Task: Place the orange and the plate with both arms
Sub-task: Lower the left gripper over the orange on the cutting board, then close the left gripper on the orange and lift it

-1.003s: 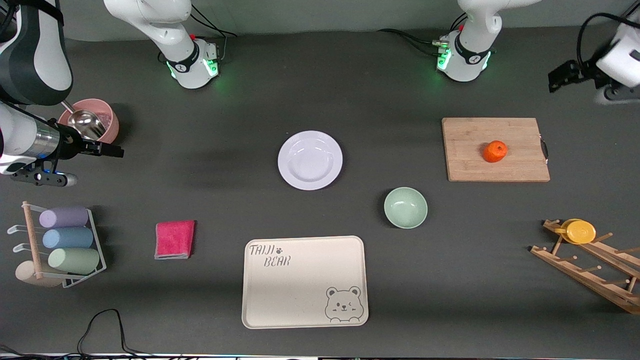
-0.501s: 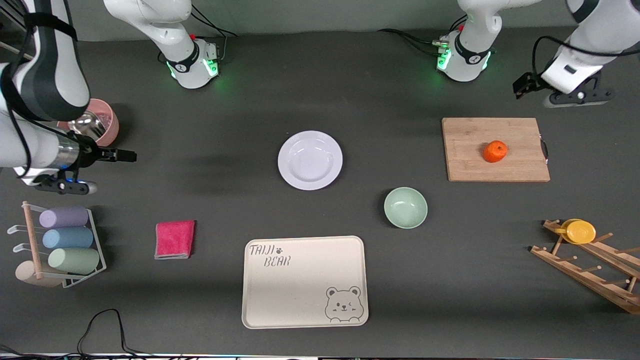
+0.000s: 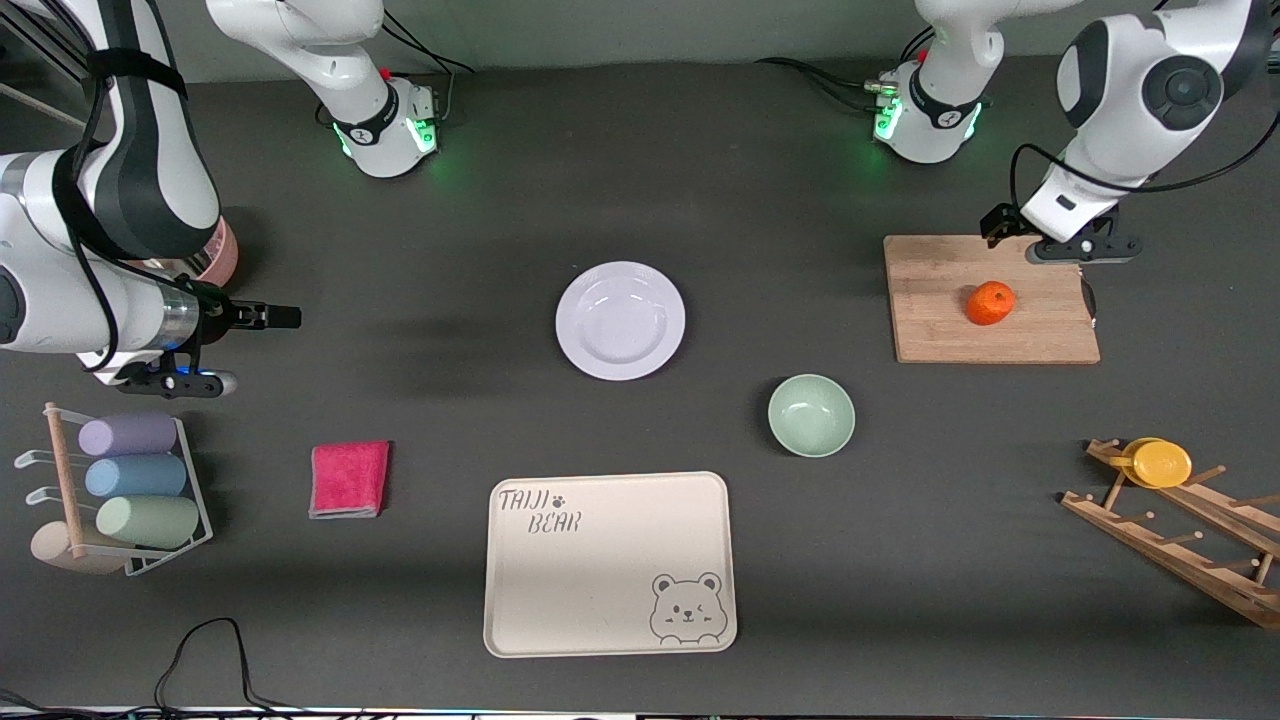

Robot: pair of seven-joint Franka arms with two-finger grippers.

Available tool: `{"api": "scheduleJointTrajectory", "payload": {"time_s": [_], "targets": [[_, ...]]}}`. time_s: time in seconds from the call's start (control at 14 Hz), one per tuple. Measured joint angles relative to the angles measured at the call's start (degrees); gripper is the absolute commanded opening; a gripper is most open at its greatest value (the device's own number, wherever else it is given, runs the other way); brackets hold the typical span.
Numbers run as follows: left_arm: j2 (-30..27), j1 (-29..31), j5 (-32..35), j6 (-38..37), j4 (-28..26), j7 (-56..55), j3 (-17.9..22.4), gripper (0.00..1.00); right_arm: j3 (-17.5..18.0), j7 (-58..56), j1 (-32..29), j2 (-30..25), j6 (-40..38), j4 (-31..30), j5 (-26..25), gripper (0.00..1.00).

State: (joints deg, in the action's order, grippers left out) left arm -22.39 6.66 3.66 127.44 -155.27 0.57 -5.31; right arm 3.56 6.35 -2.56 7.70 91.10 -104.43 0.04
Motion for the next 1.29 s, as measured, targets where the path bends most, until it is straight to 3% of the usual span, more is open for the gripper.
{"api": "scheduleJointTrajectory", "payload": {"time_s": [0.64, 1.29], "targets": [[16.8, 2.7, 0.1, 21.9, -2.0, 4.3, 0.1, 1.0, -0.1, 3.5, 1.5, -2.9, 0.0, 0.0, -0.1, 1.0], [19.3, 4.0, 0.1, 24.9, -2.0, 5.5, 0.1, 1.0, -2.5, 3.8, 1.6, -2.9, 3.6, -1.0, -0.2, 1.0]]}}
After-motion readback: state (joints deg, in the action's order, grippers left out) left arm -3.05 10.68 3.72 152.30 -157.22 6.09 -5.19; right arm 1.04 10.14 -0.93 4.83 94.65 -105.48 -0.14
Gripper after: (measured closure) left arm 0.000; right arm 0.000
